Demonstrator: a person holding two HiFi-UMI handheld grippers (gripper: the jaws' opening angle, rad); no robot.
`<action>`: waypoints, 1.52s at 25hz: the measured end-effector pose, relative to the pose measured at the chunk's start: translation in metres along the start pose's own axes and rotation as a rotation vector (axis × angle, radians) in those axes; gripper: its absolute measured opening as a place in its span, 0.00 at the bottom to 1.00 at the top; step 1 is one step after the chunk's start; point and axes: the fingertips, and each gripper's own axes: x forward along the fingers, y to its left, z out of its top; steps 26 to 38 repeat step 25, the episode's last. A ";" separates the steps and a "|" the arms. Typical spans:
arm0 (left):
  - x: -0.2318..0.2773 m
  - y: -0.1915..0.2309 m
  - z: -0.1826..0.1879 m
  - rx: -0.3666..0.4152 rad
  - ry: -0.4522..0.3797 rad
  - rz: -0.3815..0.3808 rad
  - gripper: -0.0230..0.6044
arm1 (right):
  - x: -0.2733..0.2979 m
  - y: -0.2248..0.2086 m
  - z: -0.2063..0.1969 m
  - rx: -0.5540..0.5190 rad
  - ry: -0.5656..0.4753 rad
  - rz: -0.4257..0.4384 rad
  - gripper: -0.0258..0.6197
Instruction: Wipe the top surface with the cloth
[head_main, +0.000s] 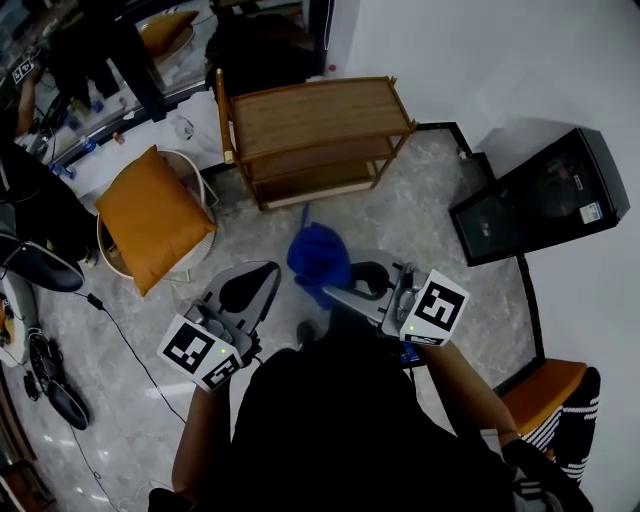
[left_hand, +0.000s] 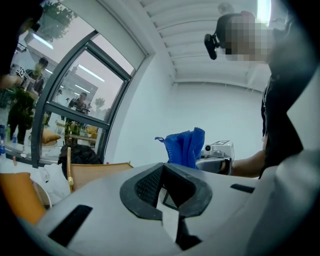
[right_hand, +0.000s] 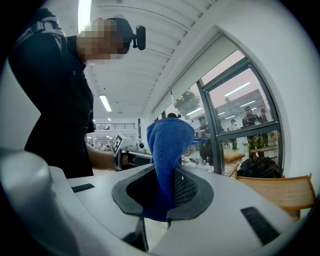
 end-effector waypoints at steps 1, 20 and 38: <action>0.000 0.001 0.000 -0.003 0.000 0.000 0.06 | 0.001 -0.001 0.000 -0.003 0.000 -0.003 0.13; 0.002 -0.008 -0.016 -0.014 0.056 -0.067 0.06 | -0.018 -0.026 0.007 -0.165 0.083 -0.198 0.13; 0.002 -0.007 -0.016 -0.014 0.056 -0.071 0.06 | -0.032 -0.036 0.013 -0.190 0.089 -0.238 0.13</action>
